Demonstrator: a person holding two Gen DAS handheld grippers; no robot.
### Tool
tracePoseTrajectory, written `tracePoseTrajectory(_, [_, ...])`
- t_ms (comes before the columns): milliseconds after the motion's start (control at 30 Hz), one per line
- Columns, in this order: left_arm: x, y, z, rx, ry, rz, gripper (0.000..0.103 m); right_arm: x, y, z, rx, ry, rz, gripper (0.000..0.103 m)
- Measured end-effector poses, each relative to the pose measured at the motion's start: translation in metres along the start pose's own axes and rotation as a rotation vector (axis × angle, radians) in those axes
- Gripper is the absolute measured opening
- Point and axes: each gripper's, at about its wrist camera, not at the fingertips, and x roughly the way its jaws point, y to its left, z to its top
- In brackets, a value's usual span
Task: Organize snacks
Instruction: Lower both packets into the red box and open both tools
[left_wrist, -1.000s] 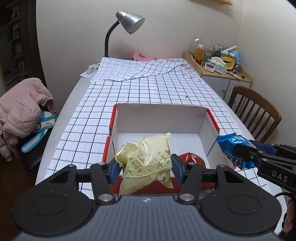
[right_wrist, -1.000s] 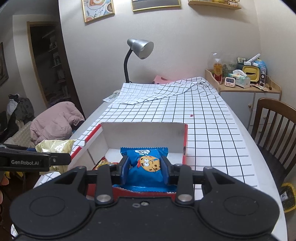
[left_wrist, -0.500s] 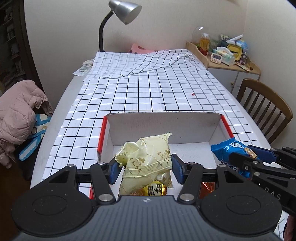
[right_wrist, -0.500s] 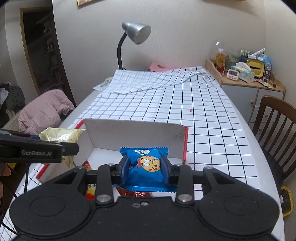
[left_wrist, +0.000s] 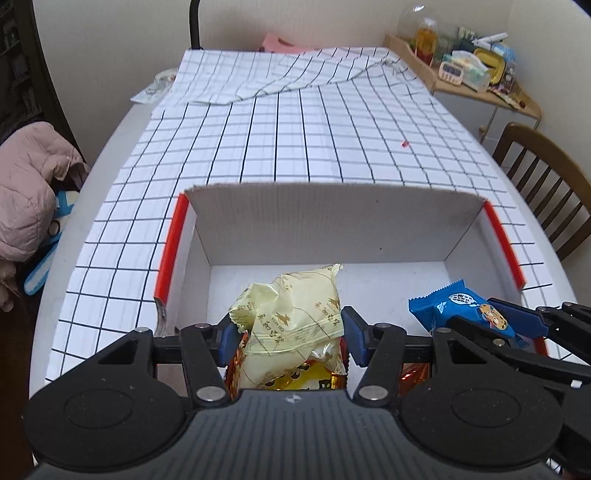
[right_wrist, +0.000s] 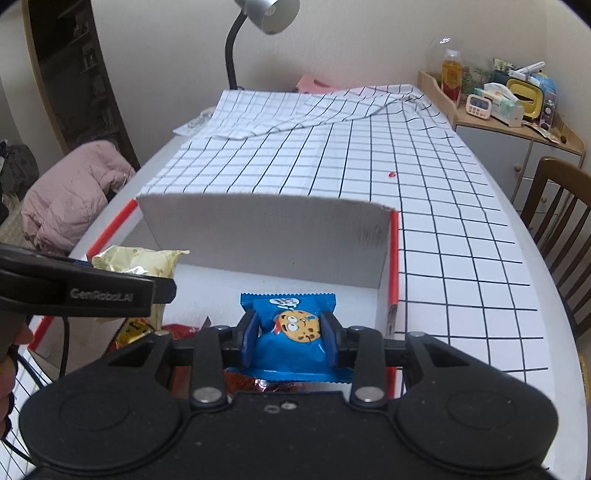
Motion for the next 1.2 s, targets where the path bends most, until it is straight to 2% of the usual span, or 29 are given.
tracePoseTrajectory(167, [0.011, -0.001, -0.002, -0.005, 0.028, 0.008, 0.057, 0.006, 0.004, -0.005, -0.014, 0.022, -0.006, 0.035])
tracePoseTrajectory(333, [0.011, -0.004, -0.002, 0.013, 0.022, 0.015, 0.057, 0.009, 0.004, -0.007, -0.016, 0.029, -0.009, 0.035])
tracePoseTrajectory(500, [0.005, -0.003, -0.001, 0.009, 0.005, 0.017, 0.061, 0.004, 0.003, -0.007, -0.009, 0.017, -0.013, 0.041])
tracePoseTrajectory(567, [0.001, -0.002, -0.002, 0.002, -0.005, 0.011, 0.062, -0.001, 0.002, -0.007, -0.002, 0.008, -0.007, 0.048])
tracePoseTrajectory(667, [-0.006, 0.000, -0.003, -0.005, -0.024, 0.006, 0.070, -0.008, 0.001, -0.008, 0.003, -0.008, -0.009, 0.054])
tracePoseTrajectory(1200, [-0.060, -0.004, -0.021, 0.008, -0.099, -0.001, 0.070, -0.067, 0.009, -0.017, 0.000, -0.103, 0.015, 0.083])
